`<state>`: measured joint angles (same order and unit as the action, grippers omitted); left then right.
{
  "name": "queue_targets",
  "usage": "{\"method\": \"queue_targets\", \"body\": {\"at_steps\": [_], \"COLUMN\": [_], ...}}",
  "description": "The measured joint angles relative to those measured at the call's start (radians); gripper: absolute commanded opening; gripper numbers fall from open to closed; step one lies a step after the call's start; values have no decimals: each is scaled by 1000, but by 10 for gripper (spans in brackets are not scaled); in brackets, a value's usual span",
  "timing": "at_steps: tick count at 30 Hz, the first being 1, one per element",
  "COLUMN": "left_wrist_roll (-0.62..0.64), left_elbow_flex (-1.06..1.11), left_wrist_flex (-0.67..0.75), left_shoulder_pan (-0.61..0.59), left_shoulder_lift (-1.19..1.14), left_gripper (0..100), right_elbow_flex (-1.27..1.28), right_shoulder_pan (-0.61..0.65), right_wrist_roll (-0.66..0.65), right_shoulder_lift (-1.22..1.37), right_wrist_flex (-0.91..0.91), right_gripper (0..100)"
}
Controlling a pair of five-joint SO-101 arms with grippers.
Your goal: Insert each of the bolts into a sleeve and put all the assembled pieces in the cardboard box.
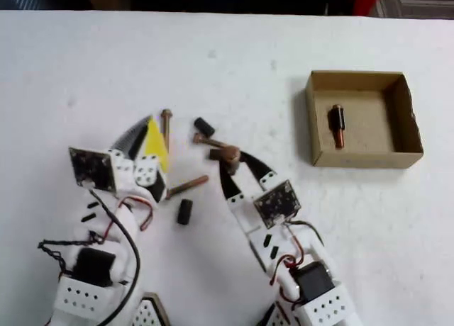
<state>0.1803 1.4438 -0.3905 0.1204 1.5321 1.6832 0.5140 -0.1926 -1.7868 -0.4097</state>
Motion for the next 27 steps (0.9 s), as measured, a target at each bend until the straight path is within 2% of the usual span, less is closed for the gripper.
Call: {"method": "queue_targets", "body": {"at_steps": [6, 11, 16, 21, 27], "left_wrist_roll": [-2, -71, -87, -132, -143], "left_elbow_flex": [0, 0, 57, 101, 170], "left_wrist_flex": [-106, -242, -387, -408, -408], "left_shoulder_pan": [-15, -15, -15, -17, -17], "left_shoulder_lift": [15, 126, 258, 284, 284], "left_gripper": [22, 22, 22, 22, 22], "right_elbow_flex": [0, 0, -21, -68, -176], "right_shoulder_pan": [-58, -120, -204, -310, -338], "right_wrist_roll": [0, 0, 0, 0, 0], "right_shoulder_lift": [0, 0, 0, 0, 0], "right_wrist_flex": [0, 0, -2, -140, -311], "right_gripper": [16, 16, 16, 17, 17]}}
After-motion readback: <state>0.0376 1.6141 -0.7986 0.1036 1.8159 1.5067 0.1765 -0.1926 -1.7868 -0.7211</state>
